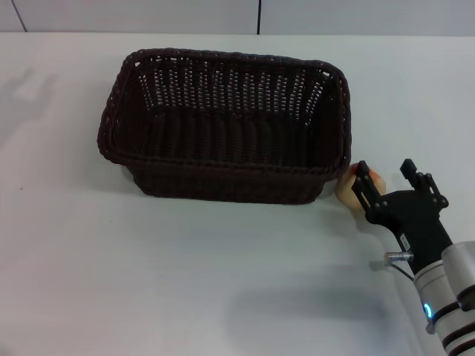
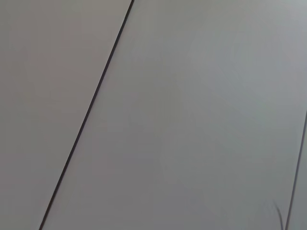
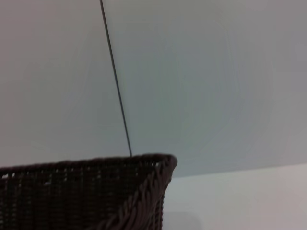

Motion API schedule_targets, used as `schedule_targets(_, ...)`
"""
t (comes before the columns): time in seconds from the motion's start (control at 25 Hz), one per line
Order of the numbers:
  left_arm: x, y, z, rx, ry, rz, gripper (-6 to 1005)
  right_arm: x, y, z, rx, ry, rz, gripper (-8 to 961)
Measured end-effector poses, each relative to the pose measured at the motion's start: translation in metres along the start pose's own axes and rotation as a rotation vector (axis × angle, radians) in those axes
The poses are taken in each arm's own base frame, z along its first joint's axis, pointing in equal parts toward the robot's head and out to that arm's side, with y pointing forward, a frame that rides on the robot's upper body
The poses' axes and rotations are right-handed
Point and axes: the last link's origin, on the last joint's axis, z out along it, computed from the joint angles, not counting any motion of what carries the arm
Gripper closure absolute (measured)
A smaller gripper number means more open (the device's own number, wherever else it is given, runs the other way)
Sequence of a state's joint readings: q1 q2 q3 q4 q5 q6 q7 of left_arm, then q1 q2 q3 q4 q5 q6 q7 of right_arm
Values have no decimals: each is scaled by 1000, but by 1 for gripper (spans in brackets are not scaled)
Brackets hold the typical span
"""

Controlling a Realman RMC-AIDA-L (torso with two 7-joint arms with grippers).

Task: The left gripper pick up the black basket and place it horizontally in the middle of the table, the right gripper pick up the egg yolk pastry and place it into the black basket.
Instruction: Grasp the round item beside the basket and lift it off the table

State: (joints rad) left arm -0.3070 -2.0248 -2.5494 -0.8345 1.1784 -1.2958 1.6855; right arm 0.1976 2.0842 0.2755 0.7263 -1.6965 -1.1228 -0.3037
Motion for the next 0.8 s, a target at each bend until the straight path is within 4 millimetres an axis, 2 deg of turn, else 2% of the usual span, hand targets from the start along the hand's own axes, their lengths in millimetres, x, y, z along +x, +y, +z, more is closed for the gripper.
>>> schedule_targets(0.8, 2, 1, -2, -15, 0, 6, 527, 8, 4, 8, -49, 65, -17, 219)
